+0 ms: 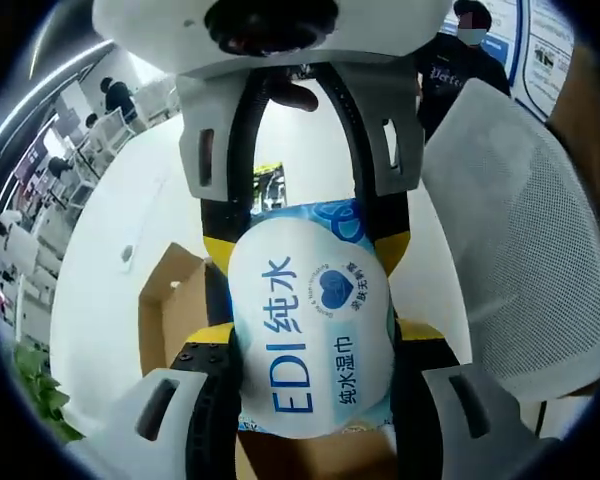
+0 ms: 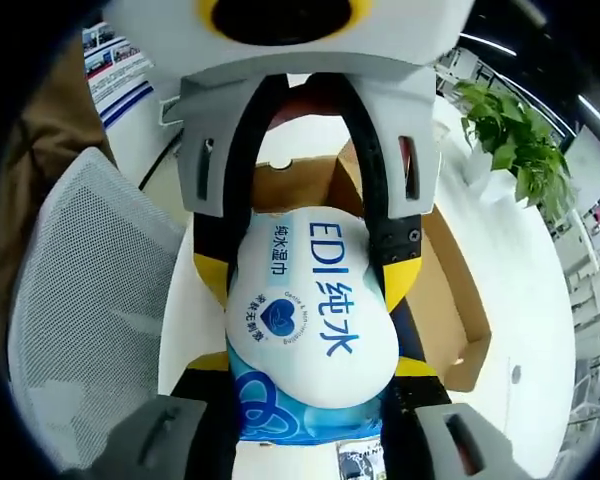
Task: Operate the shoe box by opening the lid, removing the specified soft item, and placing it in the target area until the item is outside and the box remains undamaged.
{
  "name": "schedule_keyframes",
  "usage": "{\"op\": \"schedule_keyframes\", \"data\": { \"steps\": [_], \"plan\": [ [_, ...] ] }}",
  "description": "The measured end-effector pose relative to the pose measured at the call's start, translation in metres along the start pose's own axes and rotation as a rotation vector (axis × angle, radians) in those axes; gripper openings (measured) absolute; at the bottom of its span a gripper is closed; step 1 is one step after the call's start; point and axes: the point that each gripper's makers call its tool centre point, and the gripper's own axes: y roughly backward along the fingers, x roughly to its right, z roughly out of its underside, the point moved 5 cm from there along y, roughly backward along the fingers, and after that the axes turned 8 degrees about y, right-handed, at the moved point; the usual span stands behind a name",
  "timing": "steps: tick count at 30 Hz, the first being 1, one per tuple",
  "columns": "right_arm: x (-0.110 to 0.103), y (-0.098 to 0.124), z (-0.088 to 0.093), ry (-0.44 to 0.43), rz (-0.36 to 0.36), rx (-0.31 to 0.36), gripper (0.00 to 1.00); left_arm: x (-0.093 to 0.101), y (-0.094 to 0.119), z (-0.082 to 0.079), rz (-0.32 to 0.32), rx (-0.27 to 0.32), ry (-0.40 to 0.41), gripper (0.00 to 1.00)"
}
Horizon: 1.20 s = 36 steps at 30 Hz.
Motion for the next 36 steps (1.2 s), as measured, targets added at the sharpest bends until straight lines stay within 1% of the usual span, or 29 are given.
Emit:
{"op": "schedule_keyframes", "data": {
  "steps": [8,10,14,25,30,36],
  "plan": [
    [0.000,0.019,0.024,-0.038,0.028,-0.001,0.53,-0.002,-0.012,-0.030,0.016,0.008,-0.044,0.59],
    [-0.001,0.024,0.031,-0.047,0.033,-0.006,0.53,-0.003,-0.015,-0.034,0.019,0.011,-0.048,0.59],
    [-0.001,0.032,0.044,-0.066,0.047,-0.009,0.53,-0.003,-0.022,-0.049,0.030,0.014,-0.072,0.59],
    [0.003,0.053,0.078,-0.112,0.081,-0.015,0.53,-0.011,-0.042,-0.086,0.056,0.013,-0.129,0.59],
    [0.006,0.061,0.092,-0.124,0.090,-0.024,0.53,-0.015,-0.051,-0.099,0.062,0.018,-0.144,0.59],
    [0.007,0.064,0.107,-0.140,0.093,-0.028,0.53,-0.018,-0.063,-0.110,0.073,0.018,-0.156,0.59]
  ]
}}
